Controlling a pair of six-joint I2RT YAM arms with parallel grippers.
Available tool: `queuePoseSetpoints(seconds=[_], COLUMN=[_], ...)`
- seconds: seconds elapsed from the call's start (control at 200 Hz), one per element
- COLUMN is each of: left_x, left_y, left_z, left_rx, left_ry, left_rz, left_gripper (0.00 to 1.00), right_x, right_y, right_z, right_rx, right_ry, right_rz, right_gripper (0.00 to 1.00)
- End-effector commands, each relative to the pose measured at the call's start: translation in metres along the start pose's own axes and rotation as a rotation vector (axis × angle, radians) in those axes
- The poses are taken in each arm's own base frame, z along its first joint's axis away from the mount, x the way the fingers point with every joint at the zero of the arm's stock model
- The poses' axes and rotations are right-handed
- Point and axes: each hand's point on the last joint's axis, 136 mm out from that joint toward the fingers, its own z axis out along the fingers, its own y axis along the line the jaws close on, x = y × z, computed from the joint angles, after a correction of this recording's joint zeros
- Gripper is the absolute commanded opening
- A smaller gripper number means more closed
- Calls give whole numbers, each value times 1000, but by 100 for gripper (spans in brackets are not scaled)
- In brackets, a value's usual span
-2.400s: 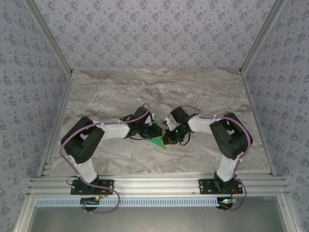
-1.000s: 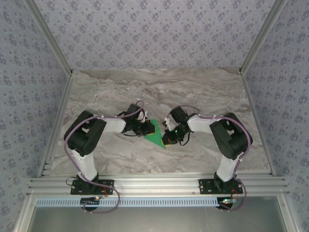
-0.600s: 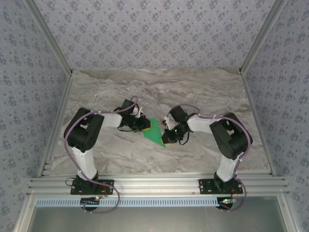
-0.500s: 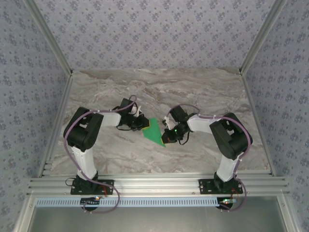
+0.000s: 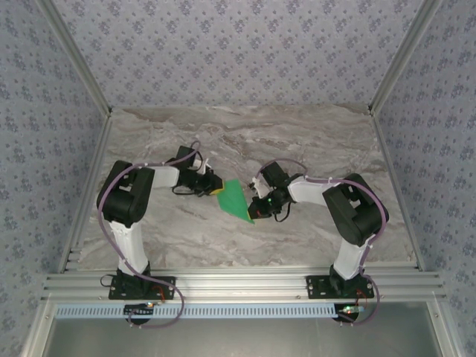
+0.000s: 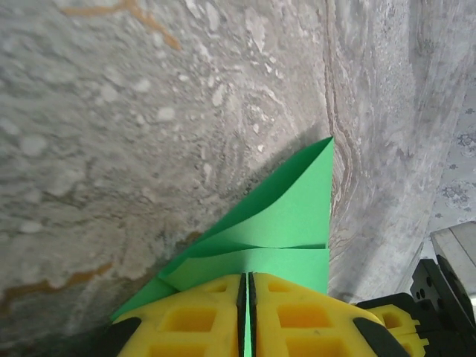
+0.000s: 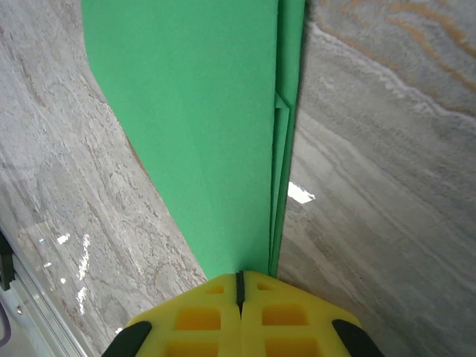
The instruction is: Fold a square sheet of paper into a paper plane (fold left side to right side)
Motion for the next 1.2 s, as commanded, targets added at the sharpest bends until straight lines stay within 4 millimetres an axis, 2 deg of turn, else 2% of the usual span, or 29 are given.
queuePoseSetpoints(seconds=[0.0, 0.34, 0.6, 0.724, 0.829, 0.939, 0.984, 1.074, 1.194], left_x=[-47, -74, -85, -84, -76, -56, -47, -27, -3], left_y=[88, 85, 56, 36, 19, 5, 1, -9, -17], left_z=[-23, -33, -50, -66, -80, -91, -92, -90, -76], left_rx=[-297, -297, -253, -218, -178, -124, -98, -53, -13], left_ry=[-176, -196, -239, -271, -308, -336, -344, -353, -340], left_rz=[-35, -43, -8, 13, 23, 19, 14, 6, -5], left_gripper=[13, 14, 15, 17, 21, 26, 29, 36, 42], right_x=[82, 82, 67, 52, 34, 17, 10, -1, -16], right_y=[-67, -60, -45, -24, -1, 15, 15, 8, 6], right_z=[7, 8, 6, 2, -6, -21, -29, -46, -70], right_rx=[283, 270, 216, 124, 33, -20, -10, 42, 89], right_ry=[261, 264, 202, 134, 51, -47, -91, -180, -308], right_rz=[136, 123, 95, 67, 29, -3, -10, -28, -51], right_gripper=[0, 0, 0, 0, 9, 25, 33, 42, 56])
